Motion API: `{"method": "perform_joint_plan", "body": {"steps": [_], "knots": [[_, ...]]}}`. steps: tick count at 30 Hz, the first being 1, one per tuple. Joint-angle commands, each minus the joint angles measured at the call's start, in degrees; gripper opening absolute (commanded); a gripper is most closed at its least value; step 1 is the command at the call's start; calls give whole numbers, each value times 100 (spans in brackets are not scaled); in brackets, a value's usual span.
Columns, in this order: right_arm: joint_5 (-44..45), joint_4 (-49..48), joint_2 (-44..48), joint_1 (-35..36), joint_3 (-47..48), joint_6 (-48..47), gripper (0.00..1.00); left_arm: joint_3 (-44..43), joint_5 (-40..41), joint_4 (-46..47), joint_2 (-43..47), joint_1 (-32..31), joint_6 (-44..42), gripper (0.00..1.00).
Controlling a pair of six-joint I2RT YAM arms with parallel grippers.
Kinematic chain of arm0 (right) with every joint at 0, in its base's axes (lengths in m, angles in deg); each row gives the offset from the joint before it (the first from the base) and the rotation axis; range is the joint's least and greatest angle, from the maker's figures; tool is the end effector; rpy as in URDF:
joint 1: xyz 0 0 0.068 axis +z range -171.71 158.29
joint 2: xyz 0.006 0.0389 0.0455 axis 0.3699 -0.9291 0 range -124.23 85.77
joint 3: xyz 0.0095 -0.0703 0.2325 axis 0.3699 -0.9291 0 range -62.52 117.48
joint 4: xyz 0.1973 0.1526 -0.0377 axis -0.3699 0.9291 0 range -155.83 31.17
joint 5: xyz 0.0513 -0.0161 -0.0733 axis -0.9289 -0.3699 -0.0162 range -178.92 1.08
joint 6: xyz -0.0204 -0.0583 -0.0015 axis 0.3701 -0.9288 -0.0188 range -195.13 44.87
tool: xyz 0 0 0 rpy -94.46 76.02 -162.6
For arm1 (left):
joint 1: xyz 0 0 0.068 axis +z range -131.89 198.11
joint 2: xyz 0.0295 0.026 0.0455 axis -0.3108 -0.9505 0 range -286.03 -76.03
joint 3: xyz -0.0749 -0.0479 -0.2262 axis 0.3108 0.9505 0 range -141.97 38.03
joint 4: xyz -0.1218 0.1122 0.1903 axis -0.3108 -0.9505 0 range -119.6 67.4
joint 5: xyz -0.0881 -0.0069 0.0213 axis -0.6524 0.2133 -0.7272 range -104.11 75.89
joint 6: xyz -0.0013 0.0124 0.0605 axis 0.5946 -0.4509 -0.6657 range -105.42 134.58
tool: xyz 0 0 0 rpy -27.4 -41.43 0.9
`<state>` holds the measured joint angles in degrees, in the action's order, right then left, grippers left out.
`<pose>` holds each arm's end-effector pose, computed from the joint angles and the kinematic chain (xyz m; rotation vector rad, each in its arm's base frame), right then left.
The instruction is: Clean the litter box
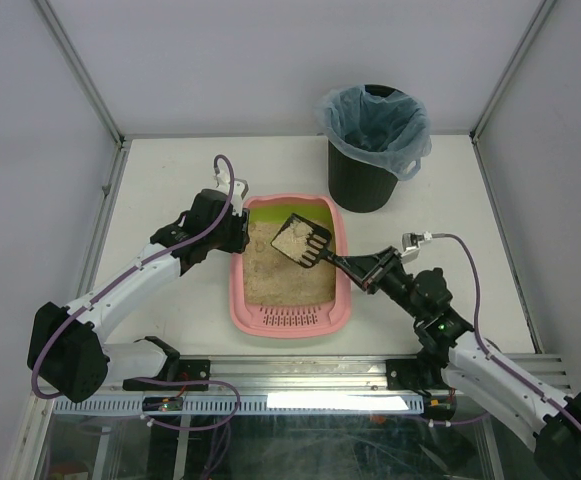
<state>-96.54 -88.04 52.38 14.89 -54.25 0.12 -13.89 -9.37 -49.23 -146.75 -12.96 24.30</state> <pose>0.1439 0.1144 0.1902 0.5092 1.8111 1.5483 0.2328 -0.1358 0.2287 0.4001 2.3401 -0.2468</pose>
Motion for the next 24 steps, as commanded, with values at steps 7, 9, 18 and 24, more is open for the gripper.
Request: {"method": "perform_joint_plan", "body": {"steps": [7,9,18,24], "knots": [[-773,-1037,-639,-215,412,136,0,-16,26,173,47,-31,-156,36],[-1406,-923,-1031,-269,783,-252,0,7,46,176,80,-31,-154,36],[-1284,-361,-905,-363,865,-123,0,-41,22,167,56,-30,-154,36],[-1838,184,-1166,-395,1409,-725,0,13,54,170,137,-31,-153,36]]}}
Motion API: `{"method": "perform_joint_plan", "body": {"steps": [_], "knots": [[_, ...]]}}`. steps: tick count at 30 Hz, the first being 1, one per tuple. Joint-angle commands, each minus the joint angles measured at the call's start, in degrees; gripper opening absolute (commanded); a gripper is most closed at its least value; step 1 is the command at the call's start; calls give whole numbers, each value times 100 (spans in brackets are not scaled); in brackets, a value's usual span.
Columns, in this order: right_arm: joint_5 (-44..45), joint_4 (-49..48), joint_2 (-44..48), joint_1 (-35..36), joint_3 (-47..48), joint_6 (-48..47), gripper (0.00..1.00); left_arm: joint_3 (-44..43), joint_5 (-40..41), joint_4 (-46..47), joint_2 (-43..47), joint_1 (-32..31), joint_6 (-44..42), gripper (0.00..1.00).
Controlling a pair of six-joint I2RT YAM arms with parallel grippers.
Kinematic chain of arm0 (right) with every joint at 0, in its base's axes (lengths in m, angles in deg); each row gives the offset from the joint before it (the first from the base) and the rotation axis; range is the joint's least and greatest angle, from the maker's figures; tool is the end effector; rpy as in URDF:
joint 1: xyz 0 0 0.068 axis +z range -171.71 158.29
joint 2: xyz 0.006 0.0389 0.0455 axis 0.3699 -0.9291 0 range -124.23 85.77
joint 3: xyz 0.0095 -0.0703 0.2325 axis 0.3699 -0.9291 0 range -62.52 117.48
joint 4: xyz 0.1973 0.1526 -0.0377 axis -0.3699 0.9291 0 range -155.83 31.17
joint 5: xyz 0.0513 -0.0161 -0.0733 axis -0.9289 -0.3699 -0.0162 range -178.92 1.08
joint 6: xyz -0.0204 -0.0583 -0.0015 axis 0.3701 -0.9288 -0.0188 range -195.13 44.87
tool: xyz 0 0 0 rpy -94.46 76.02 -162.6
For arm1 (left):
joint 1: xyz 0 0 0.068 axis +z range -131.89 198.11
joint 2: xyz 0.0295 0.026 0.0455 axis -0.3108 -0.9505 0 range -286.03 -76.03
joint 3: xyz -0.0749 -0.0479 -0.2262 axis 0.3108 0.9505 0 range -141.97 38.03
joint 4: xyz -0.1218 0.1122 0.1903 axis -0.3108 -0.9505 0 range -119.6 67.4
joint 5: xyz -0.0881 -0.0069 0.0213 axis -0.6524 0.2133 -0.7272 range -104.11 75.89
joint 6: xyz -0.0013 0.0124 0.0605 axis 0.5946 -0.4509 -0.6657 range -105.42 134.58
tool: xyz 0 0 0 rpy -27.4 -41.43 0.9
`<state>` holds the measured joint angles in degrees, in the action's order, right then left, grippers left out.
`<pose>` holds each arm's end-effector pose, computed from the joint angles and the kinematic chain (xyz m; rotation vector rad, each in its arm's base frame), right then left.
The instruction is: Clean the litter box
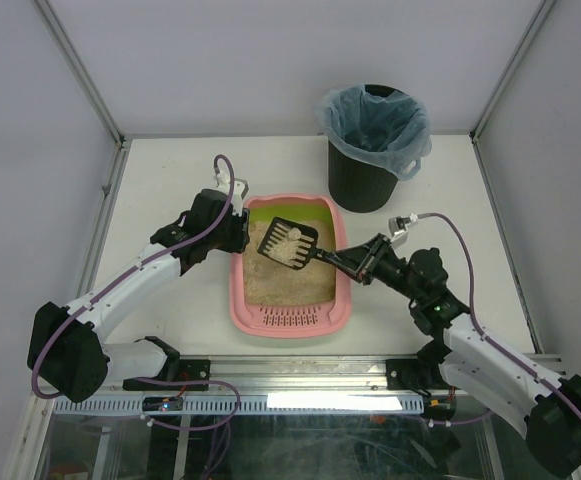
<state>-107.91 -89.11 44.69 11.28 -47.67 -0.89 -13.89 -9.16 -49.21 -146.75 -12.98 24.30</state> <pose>0.1592 0.1213 0.2105 0.3852 1.8765 1.6344 0.2329 -0.1358 0.2288 0.3986 2.3393 -0.2430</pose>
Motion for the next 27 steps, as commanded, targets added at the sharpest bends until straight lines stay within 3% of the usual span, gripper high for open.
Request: {"method": "perform_joint_plan", "body": {"steps": [1,3,5,7,8,10,11,13,14,17,21,24,25,27], "knots": [[-257,415,-255,-45,606,-403,0,3,26,171,139,-29,-152,36],[438,-135,171,-45,-29,383,0,-23,8,166,123,-29,-147,36],[-347,-437,-233,-43,241,88,0,-26,7,166,105,-29,-146,36],[-858,307,-558,-46,871,-615,0,-15,6,166,100,-26,-149,36],[-522,415,-398,-46,684,-345,0,-30,5,165,86,-28,-146,36],[154,-292,-25,-77,58,278,0,-32,0,163,93,-26,-156,36],[-60,-487,-101,-80,116,159,0,-30,19,165,101,-26,-152,36],[-945,-11,-610,-77,743,-534,0,8,41,163,129,-29,-148,36],[-981,149,-677,-82,805,-601,0,18,56,171,143,-29,-151,36],[268,-329,-64,-80,-28,407,0,-25,43,165,121,-29,-159,36],[-1523,16,-898,-63,1011,-804,0,6,81,169,130,-26,-160,36],[-103,-101,-353,-73,354,-25,0,-36,56,165,119,-24,-167,36],[-15,-393,-218,-67,150,172,0,-43,58,165,116,-20,-168,36],[-1105,-535,-651,-58,549,-245,0,-15,74,165,111,-20,-164,36]]}}
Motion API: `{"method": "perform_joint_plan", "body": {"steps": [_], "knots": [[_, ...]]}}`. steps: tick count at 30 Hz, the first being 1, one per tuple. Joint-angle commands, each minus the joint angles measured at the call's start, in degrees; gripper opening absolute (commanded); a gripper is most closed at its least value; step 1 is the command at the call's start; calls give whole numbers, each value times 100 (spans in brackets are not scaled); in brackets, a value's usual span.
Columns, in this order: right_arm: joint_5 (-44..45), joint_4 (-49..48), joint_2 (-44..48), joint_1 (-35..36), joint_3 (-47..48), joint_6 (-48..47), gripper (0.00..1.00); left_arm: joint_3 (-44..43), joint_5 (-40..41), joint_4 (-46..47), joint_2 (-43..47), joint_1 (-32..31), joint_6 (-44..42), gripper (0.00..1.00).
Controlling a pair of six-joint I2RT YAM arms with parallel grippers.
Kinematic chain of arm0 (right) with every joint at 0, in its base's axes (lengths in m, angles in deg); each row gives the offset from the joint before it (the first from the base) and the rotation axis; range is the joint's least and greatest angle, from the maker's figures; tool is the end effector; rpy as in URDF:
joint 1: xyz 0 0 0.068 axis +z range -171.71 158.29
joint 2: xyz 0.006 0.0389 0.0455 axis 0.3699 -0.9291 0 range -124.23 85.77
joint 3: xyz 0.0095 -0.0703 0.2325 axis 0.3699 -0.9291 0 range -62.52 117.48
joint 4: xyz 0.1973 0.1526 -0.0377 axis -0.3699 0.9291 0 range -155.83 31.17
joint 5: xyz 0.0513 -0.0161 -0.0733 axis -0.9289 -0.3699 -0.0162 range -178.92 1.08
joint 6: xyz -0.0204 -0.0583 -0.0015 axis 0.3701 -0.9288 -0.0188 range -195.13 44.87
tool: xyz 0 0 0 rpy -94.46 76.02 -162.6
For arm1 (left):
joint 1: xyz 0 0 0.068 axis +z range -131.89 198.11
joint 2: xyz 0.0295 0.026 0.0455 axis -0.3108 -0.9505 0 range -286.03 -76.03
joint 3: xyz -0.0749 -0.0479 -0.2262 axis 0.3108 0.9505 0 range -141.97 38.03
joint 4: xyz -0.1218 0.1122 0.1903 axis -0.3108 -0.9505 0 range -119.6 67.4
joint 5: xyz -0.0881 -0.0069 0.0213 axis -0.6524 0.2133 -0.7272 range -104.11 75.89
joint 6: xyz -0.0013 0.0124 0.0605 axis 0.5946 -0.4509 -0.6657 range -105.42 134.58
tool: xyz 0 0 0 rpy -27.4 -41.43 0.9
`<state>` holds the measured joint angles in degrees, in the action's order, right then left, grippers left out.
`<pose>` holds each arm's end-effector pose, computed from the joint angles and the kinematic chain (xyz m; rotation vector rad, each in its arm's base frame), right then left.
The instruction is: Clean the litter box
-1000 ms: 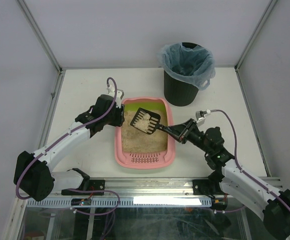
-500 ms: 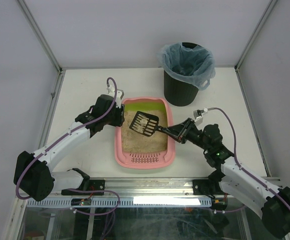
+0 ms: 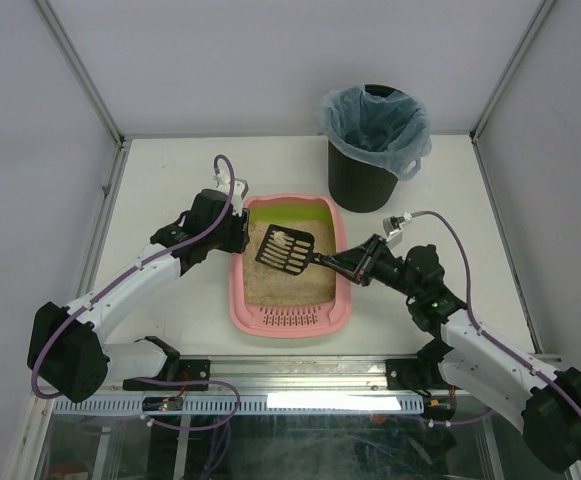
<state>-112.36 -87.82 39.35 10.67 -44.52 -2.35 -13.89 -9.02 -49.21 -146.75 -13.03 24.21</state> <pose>0.1680 0.1284 0.2102 0.3360 1.9662 1.6393 0.2328 -0.1359 0.2288 0.4002 2.3384 -0.2399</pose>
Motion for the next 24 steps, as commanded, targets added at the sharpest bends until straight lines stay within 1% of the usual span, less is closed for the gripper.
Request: {"method": "perform_joint_plan", "body": {"steps": [1,2,4,5,6,8,9,10,12,13,14,16,17,18,19,20,21,22,24], "knots": [[-1166,-576,-527,7,509,-417,0,2,71,158,111,-20,-152,36],[-1130,-573,-535,17,490,-394,0,-5,65,158,119,-16,-148,37],[-14,-422,-19,-51,-75,252,0,-35,63,152,121,-16,-154,37],[325,-512,200,-70,-291,412,0,-41,62,149,126,-15,-161,37],[242,-559,188,-74,-215,275,0,-31,73,151,125,-16,-162,37],[-824,-397,-337,-66,384,-398,0,12,95,145,153,-16,-147,37],[-1190,-358,-537,-65,568,-547,0,25,85,146,164,-18,-143,37],[-1022,-271,-489,-70,519,-458,0,19,69,147,164,-15,-142,37],[102,-16,17,-74,111,123,0,-35,40,147,143,-16,-151,37],[353,-205,179,-66,-71,293,0,-46,37,141,138,-15,-154,37],[62,-350,147,-65,-28,203,0,-49,41,137,130,-14,-159,37],[-962,-180,-367,-56,516,-434,0,-2,64,130,164,-12,-143,37],[-961,-1,-470,-51,651,-611,0,14,69,130,183,-19,-137,37],[-477,184,-324,-40,545,-509,0,8,64,135,200,-16,-137,37],[111,311,-20,-43,287,-156,0,2,45,131,199,-17,-134,37],[563,231,276,-39,-58,223,0,-9,16,130,193,-11,-139,37],[531,-267,405,-35,-283,412,0,-22,4,130,181,-16,-139,37],[181,-300,334,-45,-125,171,0,-23,-9,130,167,-20,-131,37],[-680,261,-193,-39,544,-579,0,3,-25,130,163,-18,-125,37]]}}
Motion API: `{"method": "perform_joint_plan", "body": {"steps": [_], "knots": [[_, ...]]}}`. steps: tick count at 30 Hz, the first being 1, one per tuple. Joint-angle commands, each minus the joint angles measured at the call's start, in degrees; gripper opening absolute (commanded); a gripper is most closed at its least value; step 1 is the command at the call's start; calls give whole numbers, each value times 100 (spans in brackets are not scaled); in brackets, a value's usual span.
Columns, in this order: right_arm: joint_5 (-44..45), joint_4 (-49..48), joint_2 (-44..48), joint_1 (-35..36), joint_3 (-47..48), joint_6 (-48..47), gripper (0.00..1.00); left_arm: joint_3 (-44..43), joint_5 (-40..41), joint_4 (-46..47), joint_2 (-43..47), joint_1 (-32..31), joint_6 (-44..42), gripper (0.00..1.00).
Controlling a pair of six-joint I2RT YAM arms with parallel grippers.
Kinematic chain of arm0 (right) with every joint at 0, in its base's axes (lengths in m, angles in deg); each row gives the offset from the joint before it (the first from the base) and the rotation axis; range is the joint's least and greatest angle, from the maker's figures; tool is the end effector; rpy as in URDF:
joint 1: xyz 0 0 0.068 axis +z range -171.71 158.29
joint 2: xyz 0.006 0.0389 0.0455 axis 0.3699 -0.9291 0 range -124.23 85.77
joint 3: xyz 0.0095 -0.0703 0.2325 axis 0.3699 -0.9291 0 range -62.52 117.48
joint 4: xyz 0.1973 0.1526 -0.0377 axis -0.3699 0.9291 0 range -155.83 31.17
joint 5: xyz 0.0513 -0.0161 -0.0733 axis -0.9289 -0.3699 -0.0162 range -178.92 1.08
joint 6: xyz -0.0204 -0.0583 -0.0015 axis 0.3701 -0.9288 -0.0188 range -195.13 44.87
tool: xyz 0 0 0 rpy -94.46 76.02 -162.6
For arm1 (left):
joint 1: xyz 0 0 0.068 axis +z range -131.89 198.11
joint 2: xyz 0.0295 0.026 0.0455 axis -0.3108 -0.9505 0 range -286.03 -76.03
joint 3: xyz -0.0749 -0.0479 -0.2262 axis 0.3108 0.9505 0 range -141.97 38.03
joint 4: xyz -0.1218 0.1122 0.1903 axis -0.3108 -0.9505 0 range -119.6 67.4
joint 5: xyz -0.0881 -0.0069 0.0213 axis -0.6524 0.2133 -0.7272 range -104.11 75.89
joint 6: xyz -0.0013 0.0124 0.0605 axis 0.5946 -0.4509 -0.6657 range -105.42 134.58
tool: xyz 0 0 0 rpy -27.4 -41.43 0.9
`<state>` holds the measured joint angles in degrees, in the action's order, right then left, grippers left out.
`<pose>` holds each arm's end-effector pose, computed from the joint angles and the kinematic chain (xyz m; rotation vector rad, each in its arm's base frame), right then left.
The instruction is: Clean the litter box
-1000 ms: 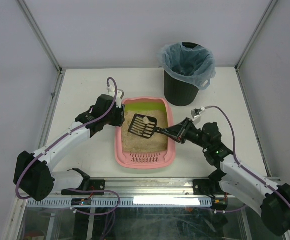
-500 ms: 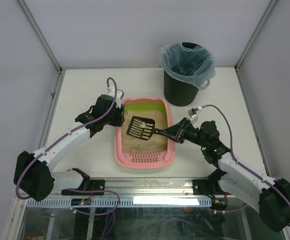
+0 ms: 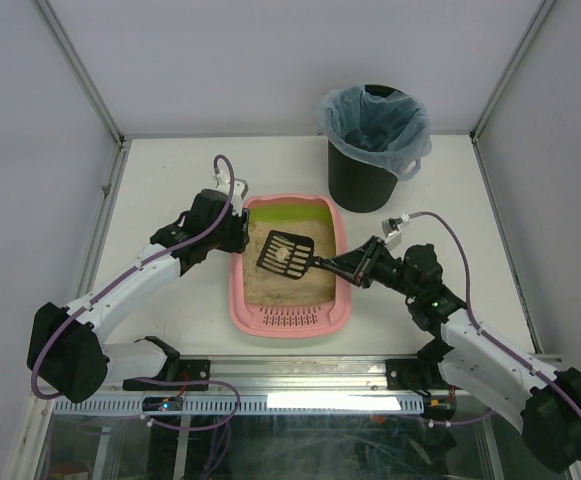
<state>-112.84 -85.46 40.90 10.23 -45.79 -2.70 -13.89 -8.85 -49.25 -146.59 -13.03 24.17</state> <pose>0.1646 0.1248 0.2027 0.3496 2.0026 1.6208 0.2325 -0.1356 0.2294 0.3990 2.3359 -0.2370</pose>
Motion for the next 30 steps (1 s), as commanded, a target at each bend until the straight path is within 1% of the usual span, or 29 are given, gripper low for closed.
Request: {"method": "perform_joint_plan", "body": {"steps": [1,3,5,8,12,18,23,27,30], "knots": [[-673,188,-395,16,776,-623,0,-10,-58,134,148,-16,-122,37],[-134,211,-55,3,583,-330,0,-47,-77,134,153,-18,-123,37],[367,432,298,-24,566,-261,0,-42,-67,134,155,-15,-133,37],[683,1118,363,-148,1036,-565,0,22,-50,134,213,-14,-128,37],[1154,1357,374,-283,1458,-494,0,12,-63,135,201,-20,-132,38],[2540,1871,596,-451,1998,-518,0,0,-154,99,203,-16,-155,38],[3402,2132,452,-598,2605,-989,0,-16,-177,99,172,-20,-146,38],[3681,2131,213,-737,3085,-1301,0,-36,-244,99,137,-16,-142,38],[3933,2144,-42,-806,3482,-1749,0,-17,-207,99,185,-23,-141,38]]}}
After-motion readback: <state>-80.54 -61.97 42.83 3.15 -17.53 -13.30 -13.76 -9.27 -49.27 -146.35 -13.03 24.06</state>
